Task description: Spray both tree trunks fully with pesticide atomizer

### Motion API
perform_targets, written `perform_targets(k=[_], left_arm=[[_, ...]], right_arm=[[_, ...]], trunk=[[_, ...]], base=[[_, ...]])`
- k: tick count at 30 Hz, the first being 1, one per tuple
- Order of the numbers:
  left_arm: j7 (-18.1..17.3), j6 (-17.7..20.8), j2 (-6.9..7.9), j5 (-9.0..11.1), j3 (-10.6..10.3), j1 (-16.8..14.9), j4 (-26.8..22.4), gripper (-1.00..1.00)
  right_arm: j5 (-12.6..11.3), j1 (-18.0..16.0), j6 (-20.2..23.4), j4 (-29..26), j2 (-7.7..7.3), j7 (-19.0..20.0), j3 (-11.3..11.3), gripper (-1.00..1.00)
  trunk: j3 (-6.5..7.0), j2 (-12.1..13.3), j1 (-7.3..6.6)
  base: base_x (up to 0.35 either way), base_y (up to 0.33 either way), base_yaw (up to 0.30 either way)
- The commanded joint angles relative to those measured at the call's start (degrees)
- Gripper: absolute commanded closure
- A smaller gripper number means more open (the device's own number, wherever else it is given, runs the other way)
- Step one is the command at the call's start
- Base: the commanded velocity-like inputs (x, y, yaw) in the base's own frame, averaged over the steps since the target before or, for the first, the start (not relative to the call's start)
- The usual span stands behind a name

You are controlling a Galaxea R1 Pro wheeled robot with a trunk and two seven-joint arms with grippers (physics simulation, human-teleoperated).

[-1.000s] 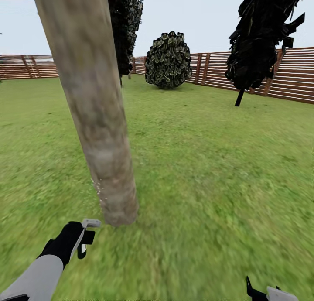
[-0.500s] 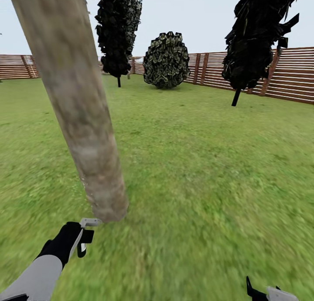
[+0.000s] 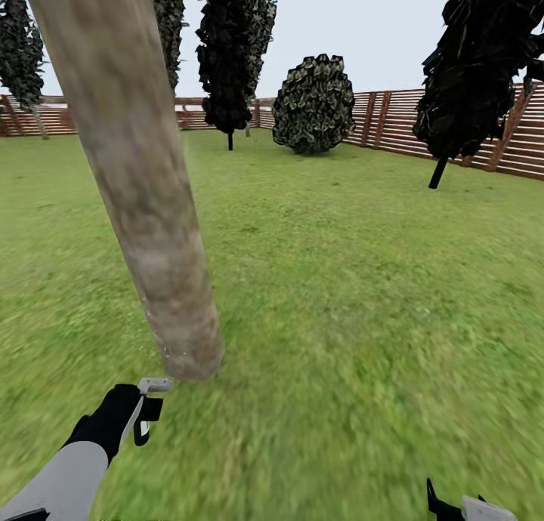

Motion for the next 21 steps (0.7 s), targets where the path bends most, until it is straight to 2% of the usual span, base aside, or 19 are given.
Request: perform_targets(k=[1,9,17,21], left_arm=[[-0.02,-0.02,0.0,-0.03,0.0,0.0,0.0,1.0],[-0.02,-0.05,0.0,-0.03,0.0,0.0,0.0,1.0],[0.03,-0.06,0.0,-0.03,0.22,0.0,-0.02,1.0],[0.05,-1.3,-0.18,-0.03,2.37,0.0,-0.59,1.0]], right_arm=[[0.0,0.0,0.0,0.0,0.0,0.0,0.0,-1.0],[0.0,0.0,0.0,0.0,0.0,0.0,0.0,-1.0],[0.0,0.0,0.0,0.0,0.0,0.0,0.0,-1.0],[0.0,0.0,0.0,0.0,0.0,0.0,0.0,-1.0]], trunk=[[0.0,0.0,0.0],[0.0,0.0,0.0],[0.0,0.0,0.0],[0.0,0.0,0.0]], base=[[0.087,-0.27,0.081],[0.088,-0.27,0.03],[0.034,-0.27,0.252],[0.135,-0.247,0.277]])
